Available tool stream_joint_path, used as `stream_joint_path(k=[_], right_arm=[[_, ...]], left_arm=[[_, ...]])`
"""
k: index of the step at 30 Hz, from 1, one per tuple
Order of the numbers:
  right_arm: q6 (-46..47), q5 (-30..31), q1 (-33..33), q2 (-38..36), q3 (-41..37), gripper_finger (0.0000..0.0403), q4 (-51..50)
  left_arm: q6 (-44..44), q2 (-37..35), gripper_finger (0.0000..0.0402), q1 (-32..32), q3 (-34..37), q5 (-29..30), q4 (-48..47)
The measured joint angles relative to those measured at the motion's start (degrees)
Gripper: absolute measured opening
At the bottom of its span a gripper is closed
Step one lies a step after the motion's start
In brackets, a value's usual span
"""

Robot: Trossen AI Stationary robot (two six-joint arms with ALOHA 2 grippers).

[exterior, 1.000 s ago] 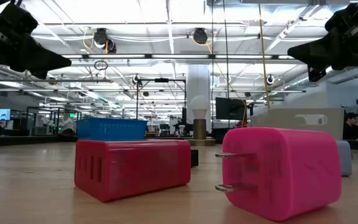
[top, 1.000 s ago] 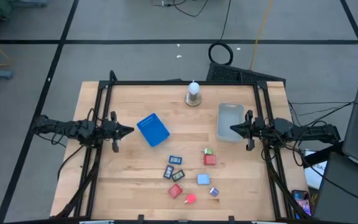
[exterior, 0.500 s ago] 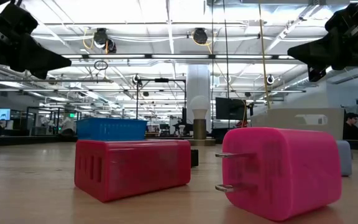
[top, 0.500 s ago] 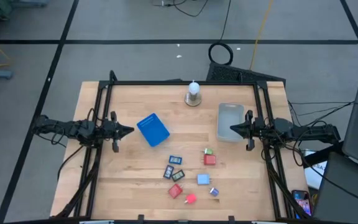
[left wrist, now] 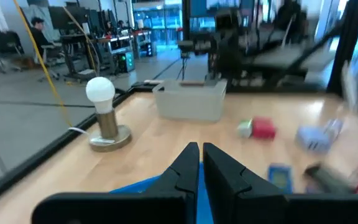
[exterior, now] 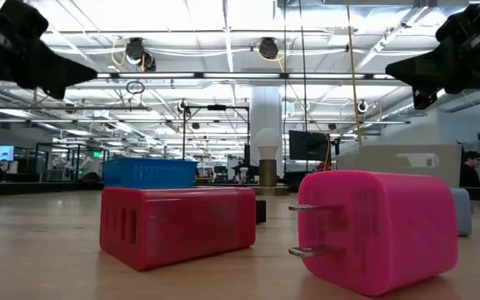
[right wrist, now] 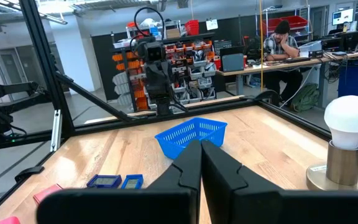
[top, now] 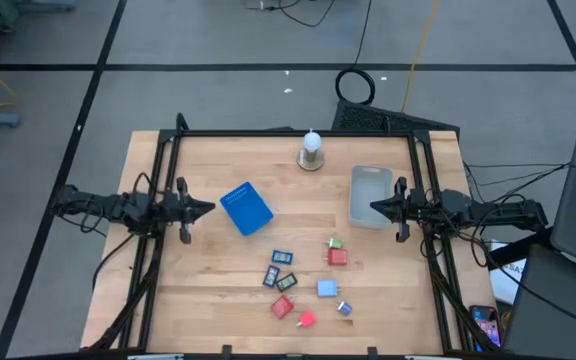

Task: Pick & Place Office items
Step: Put the top red charger adapter into the gray bin

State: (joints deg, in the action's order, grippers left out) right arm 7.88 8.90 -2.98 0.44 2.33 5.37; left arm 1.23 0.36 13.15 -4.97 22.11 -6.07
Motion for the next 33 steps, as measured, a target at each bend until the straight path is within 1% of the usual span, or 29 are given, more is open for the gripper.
stream_joint_path(k=[3,5,7,10,15,17,21,25,28,29,33], right_arm=[[0.0,0.0,0.0,0.0,0.0,0.0004,0.0],[0.0,0.0,0.0,0.0,0.0,0.0004,0.0],[0.0,0.0,0.0,0.0,0.0,0.0004,0.0],[0.0,0.0,0.0,0.0,0.0,0.0004,0.0],[3.5,0.0,0.0,0.0,0.0,0.0004,0.0],[3.8,0.0,0.0,0.0,0.0,0.0004,0.0],[3.5,0.0,0.0,0.0,0.0,0.0004,0.0],[3.5,0.0,0.0,0.0,0.0,0.0004,0.0],[3.4,0.0,0.0,0.0,0.0,0.0004,0.0],[3.4,0.0,0.0,0.0,0.0,0.0004,0.0],[3.4,0.0,0.0,0.0,0.0,0.0004,0.0]], left_arm=[[3.2,0.0,0.0026,0.0,0.0,0.2,3.3],[8.0,0.0,0.0026,0.0,0.0,0.0,6.2],[12.1,0.0,0.0026,0.0,0.0,0.0,7.8],[15.6,0.0,0.0026,0.0,0.0,0.0,8.8],[16.6,0.0,0.0026,0.0,0.0,0.2,7.2],[15.8,0.0,0.0026,0.0,0.0,1.6,5.7],[18.2,0.1,0.0026,0.0,0.0,1.3,3.8],[19.5,3.3,0.0026,0.1,0.0,2.3,3.5],[18.2,5.9,0.0026,0.1,0.0,4.4,6.6],[17.9,6.8,0.0026,0.0,0.0,4.2,7.2],[17.9,10.7,0.0026,0.3,0.0,0.1,7.2]])
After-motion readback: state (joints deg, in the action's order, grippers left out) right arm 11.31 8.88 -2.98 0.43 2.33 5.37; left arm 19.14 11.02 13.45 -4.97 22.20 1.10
